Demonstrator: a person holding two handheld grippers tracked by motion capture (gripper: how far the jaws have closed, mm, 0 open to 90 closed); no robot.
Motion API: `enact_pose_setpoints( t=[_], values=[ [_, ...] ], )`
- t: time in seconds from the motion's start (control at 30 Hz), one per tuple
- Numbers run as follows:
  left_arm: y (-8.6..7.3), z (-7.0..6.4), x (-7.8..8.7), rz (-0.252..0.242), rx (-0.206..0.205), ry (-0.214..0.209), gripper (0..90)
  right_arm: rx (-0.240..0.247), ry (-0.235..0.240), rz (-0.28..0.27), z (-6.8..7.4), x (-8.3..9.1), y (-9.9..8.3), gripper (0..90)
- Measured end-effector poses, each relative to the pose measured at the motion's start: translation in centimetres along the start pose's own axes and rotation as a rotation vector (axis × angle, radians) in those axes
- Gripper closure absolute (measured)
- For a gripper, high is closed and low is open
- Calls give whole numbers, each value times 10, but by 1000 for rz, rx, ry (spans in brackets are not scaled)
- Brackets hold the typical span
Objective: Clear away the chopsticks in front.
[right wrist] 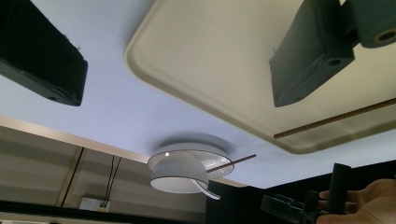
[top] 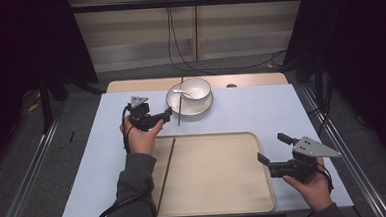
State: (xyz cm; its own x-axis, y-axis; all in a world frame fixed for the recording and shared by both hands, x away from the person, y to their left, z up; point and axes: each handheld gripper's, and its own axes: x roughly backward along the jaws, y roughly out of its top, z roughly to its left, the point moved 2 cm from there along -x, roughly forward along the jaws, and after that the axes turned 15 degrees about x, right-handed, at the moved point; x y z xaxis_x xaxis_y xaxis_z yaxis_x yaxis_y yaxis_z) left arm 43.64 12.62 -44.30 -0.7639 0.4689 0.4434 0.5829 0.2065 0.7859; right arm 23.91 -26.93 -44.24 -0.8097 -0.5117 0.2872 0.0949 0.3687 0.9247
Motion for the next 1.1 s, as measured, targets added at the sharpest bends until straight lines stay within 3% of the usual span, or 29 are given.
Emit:
enact_pose_setpoints(
  t=[0.27, 0.5, 0.73, 0.8, 1.1],
  values=[
    [4, 2, -30, 46, -30, 18, 114, -4, -2, -2, 0, 0, 0, 41],
    [2, 5, -54, 66, -53, 47, 238, 1, -3, -2, -1, 0, 0, 41],
    [-3, -2, -74, 114, -52, 37, 379, 0, -3, -3, 0, 0, 1, 42],
    [-4, -3, -76, 120, -49, 35, 433, -2, -3, -2, 0, 0, 1, 43],
    [-3, -11, -86, 118, -48, 41, 497, -2, 3, -2, 0, 0, 0, 43]
  ],
)
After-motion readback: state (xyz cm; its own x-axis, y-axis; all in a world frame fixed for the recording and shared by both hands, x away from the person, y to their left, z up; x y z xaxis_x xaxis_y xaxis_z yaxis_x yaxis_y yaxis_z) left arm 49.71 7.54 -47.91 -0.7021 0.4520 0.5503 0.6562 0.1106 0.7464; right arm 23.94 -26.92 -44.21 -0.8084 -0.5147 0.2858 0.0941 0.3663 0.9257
